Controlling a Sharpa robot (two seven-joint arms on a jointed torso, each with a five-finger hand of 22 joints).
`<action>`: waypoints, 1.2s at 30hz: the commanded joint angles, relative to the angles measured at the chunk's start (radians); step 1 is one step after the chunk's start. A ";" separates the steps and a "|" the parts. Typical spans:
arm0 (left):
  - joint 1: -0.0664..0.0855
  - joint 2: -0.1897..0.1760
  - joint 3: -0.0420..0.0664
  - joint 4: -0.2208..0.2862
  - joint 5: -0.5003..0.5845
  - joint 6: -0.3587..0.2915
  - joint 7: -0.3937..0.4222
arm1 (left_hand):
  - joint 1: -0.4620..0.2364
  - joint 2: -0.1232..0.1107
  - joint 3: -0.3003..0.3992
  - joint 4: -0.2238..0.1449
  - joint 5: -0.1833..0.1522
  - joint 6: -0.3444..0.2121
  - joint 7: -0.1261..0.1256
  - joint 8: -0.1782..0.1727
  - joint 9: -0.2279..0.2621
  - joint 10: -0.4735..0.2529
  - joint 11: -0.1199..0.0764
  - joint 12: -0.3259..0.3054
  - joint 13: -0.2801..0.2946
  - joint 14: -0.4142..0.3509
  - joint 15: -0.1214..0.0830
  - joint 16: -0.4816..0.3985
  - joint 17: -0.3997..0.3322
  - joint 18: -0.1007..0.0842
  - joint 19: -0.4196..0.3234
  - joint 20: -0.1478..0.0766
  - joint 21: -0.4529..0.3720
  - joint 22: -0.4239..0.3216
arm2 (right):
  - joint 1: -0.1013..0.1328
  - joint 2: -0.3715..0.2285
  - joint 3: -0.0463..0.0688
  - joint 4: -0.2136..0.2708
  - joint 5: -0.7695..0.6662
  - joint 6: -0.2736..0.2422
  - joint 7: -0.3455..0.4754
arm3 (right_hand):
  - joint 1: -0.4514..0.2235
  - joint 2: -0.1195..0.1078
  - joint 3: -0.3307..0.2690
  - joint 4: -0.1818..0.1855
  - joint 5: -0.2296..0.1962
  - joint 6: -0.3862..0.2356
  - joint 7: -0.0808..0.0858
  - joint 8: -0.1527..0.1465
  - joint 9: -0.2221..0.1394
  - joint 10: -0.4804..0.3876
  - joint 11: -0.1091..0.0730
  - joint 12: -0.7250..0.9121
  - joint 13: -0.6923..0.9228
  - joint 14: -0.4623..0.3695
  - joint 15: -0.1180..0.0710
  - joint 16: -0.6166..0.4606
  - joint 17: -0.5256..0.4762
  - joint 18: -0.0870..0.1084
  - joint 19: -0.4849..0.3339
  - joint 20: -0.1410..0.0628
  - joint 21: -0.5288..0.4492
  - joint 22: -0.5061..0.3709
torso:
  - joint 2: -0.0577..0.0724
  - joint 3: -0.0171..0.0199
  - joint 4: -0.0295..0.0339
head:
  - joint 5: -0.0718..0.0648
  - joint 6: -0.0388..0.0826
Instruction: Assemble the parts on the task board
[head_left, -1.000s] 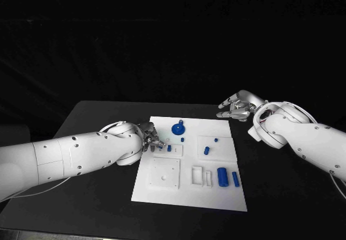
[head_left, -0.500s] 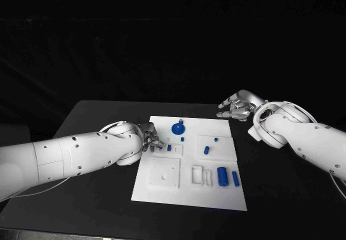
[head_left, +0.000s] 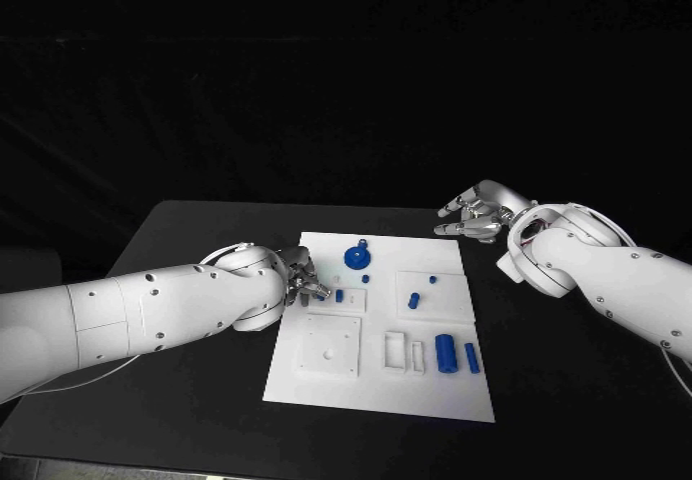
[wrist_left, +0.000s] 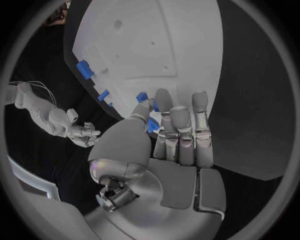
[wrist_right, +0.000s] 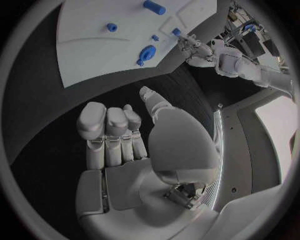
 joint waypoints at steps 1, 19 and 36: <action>0.000 0.000 0.001 0.003 -0.006 0.019 -0.002 | 0.002 0.012 0.065 -0.069 0.003 0.052 -0.046 0.002 0.001 0.039 -0.005 0.005 -0.001 0.003 -0.001 -0.006 0.001 -0.015 0.000 -0.005 0.002 0.019 | -0.001 0.000 0.000 0.001 -0.003 0.012 0.004 | -0.009 -0.003 0.004 0.000 0.006 0.004 0.003 -0.005 -0.001 -0.003 -0.002 0.000 0.001 -0.001 0.003 -0.002 0.001 0.012 0.034 0.004 -0.002 0.116 | 0.001 0.0002 -0.0008 | 0.001 0.001; -0.001 -0.001 0.001 -0.007 -0.010 0.030 -0.007 | 0.001 0.013 0.066 -0.071 0.004 0.052 -0.046 0.001 0.003 0.039 -0.005 0.005 -0.002 0.003 -0.001 -0.007 0.002 -0.015 0.000 -0.005 0.002 0.019 | -0.002 0.000 0.000 0.000 -0.003 0.013 0.004 | -0.010 -0.002 0.006 -0.001 0.008 0.004 0.003 -0.005 -0.001 -0.003 -0.002 0.000 0.001 -0.001 0.003 -0.004 0.000 0.012 0.035 0.004 -0.003 0.116 | 0.001 0.0005 -0.0009 | 0.000 0.001; -0.007 0.010 0.001 -0.017 -0.008 0.035 -0.003 | -0.004 0.011 0.061 -0.068 0.003 0.052 -0.046 0.001 0.004 0.039 -0.005 0.005 -0.002 0.003 0.000 -0.008 0.003 -0.015 0.000 -0.005 0.002 0.019 | -0.002 0.000 0.000 0.000 -0.003 0.016 0.003 | -0.010 -0.002 0.006 -0.001 0.008 0.004 0.003 -0.005 -0.001 -0.003 -0.002 0.000 0.001 -0.001 0.003 -0.004 0.000 0.012 0.035 0.004 -0.003 0.116 | 0.002 0.0010 -0.0010 | -0.005 -0.001</action>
